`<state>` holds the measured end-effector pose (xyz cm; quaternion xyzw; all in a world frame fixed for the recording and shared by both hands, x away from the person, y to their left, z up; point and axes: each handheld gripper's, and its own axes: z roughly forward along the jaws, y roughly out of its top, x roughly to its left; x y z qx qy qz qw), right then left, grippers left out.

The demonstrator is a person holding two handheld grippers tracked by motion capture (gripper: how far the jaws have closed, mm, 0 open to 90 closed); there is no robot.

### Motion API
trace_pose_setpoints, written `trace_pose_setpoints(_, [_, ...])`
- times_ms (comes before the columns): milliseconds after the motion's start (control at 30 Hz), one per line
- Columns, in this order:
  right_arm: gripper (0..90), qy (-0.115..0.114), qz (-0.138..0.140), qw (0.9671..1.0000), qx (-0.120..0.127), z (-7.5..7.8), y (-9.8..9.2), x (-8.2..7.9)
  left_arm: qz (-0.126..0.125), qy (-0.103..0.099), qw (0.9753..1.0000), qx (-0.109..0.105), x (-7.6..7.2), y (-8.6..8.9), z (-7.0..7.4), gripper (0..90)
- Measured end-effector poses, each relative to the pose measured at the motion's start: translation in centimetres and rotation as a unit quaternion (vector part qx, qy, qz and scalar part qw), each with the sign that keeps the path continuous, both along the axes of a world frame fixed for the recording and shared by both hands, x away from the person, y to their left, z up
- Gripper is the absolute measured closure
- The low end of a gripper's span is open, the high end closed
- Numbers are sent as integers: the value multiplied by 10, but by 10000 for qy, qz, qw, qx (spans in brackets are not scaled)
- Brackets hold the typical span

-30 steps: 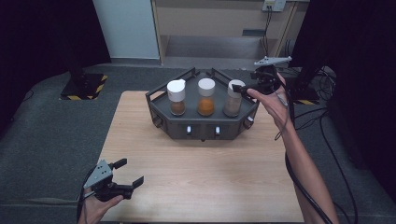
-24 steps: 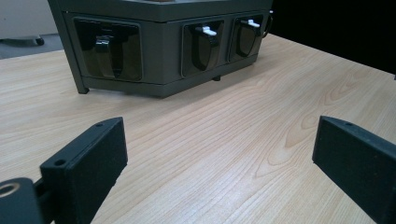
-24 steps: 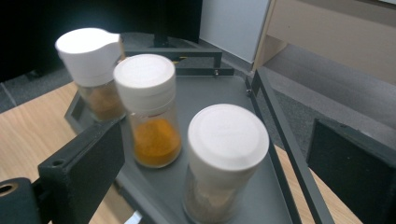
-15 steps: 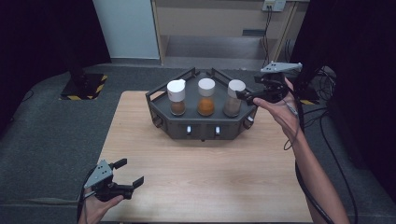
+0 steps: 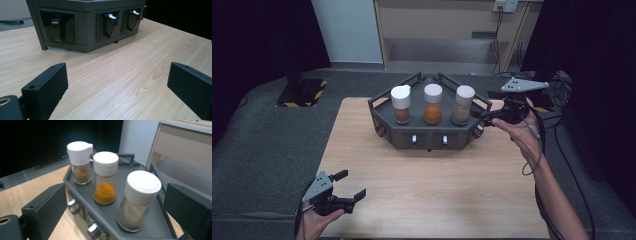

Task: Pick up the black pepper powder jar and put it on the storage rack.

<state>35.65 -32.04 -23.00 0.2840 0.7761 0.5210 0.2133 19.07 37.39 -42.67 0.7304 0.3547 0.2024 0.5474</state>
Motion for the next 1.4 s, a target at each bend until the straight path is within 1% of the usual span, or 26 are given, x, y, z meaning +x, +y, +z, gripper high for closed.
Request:
trace_pose_setpoints(33, [54, 0, 0, 10000, 0, 0, 0, 0, -1, 2, 10000, -2, 0, 0, 0, 21])
trace_pose_setpoints(167, [58, -74, 80, 9999, 29, -5, -5, -13, -1, 4, 10000, -14, 0, 0, 0, 22])
trace_pose_setpoints(267, [59, -125, 144, 9998, 89, -9, -9, -23, -3, 9, 10000, -13, 0, 0, 0, 22])
trace_pose_setpoints(300, [60, -150, 186, 9996, 129, -11, -12, -29, -2, 8, 10000, -10, 0, 0, 0, 22])
trace_pose_setpoints(333, [60, -150, 186, 9996, 129, -11, -12, -29, 0, 7, 10000, -8, 0, 0, 0, 22])
trace_pose_setpoints(433, [61, -213, 238, 9993, 193, -14, -15, -39, 5, 10, 10000, -9, 0, 0, 0, 22])
trace_pose_setpoints(467, [61, -239, 277, 9991, 227, -15, -17, -44, 6, 12, 10000, -9, 0, 0, 0, 22])
trace_pose_setpoints(567, [64, -275, 351, 9988, 204, -17, -20, -54, 4, 15, 10000, -11, 0, 0, 0, 22])
trace_pose_setpoints(767, [61, -277, 424, 9984, 246, -26, -27, -73, -2, 13, 10000, -6, 0, 0, 0, 22])
trace_pose_setpoints(833, [57, -286, 412, 9984, 243, -30, -29, -80, -2, 10, 10000, -6, 0, 0, 0, 22])
trace_pose_setpoints(933, [54, -279, 399, 9983, 320, -37, -37, -89, 2, 8, 10000, -4, 0, 0, 0, 22])
trace_pose_setpoints(1067, [54, -281, 328, 9984, 363, -44, -44, -102, 7, 9, 10000, -4, 0, 0, 0, 22])
trace_pose_setpoints(1233, [54, -322, 212, 9986, 354, -51, -53, -118, 13, 6, 10000, 8, 0, 0, 0, 23])
trace_pose_setpoints(1400, [52, -325, 40, 9991, 264, -60, -57, -131, 17, 2, 10000, 18, 0, -1, 0, 23])
